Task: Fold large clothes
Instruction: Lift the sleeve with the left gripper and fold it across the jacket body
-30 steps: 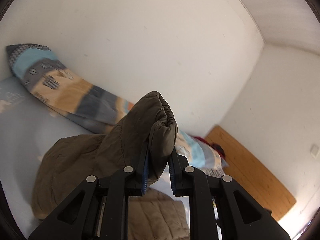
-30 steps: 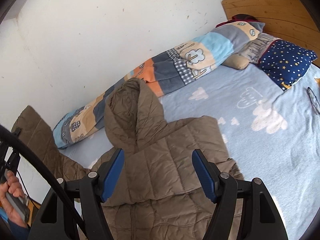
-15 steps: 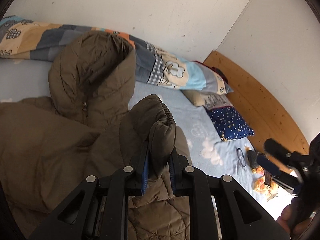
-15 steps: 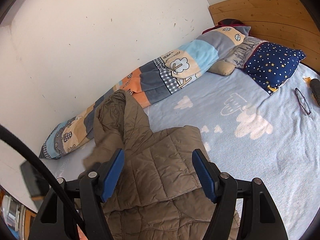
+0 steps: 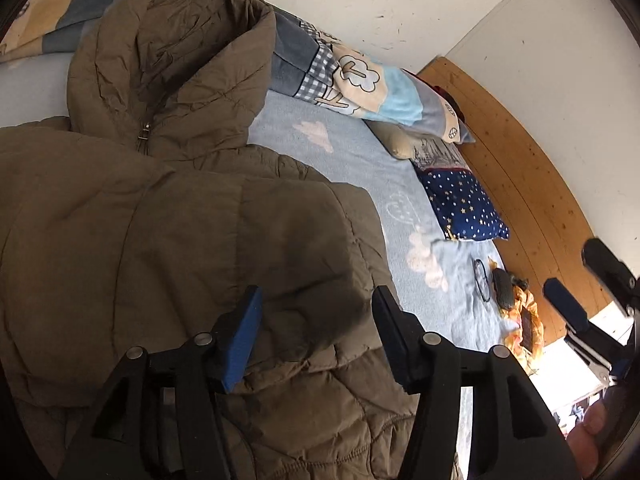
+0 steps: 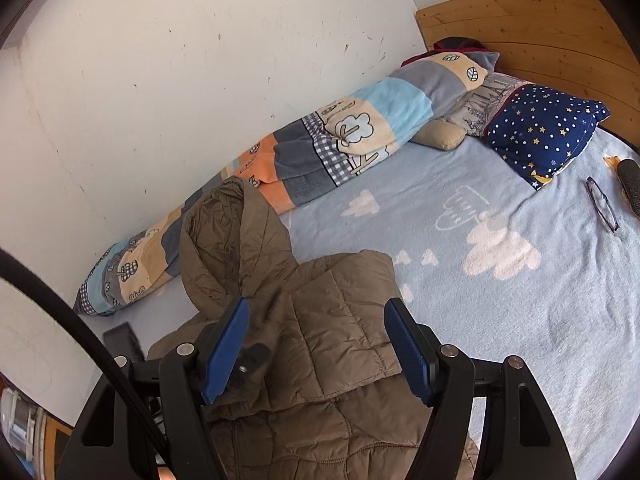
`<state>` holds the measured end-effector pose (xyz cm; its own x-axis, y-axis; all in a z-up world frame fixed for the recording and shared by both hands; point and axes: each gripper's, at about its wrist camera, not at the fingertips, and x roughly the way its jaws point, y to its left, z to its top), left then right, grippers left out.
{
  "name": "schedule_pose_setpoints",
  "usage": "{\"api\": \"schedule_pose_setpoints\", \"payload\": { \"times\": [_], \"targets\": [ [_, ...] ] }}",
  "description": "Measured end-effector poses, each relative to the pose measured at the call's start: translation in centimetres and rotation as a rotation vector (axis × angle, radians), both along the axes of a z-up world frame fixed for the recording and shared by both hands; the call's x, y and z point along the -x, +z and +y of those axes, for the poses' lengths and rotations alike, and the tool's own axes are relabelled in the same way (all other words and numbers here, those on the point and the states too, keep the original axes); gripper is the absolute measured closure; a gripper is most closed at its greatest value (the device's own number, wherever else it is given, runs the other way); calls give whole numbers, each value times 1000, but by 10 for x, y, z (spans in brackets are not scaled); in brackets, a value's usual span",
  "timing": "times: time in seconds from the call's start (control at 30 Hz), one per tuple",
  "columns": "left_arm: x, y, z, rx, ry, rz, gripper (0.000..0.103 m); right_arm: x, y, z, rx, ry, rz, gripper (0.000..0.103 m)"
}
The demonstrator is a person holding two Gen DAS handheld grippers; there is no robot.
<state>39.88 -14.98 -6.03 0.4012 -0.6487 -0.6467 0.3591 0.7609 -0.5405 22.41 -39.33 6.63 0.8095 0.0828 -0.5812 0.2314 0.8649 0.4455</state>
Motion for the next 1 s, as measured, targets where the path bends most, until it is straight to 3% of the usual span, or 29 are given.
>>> {"api": "schedule_pose_setpoints", "payload": {
  "times": [0.03,0.2,0.4,0.47,0.63,0.7,0.83,1.0],
  "targets": [
    [4,4,0,-18,-10,-3,40,-1,0,-1,-2,-1,1,28],
    [38,43,25,-43,-1,-82,37,-12,-9,-7,-72,22,21,28],
    [107,80,122,1,205,-70,31,-40,-54,-9,-340,135,164,28],
    [128,84,159,-63,283,-49,30,-42,-65,-11,-407,112,185,28],
    [135,72,217,-135,391,-23,28,-44,-81,-3,-396,106,235,28],
    [129,59,232,-118,403,-15,28,-45,-88,3,-379,121,262,29],
    [112,24,268,-17,453,40,28,-37,-92,10,-341,147,259,50],
    [93,11,284,89,457,97,28,-20,-82,13,-344,115,261,50]
  ]
}}
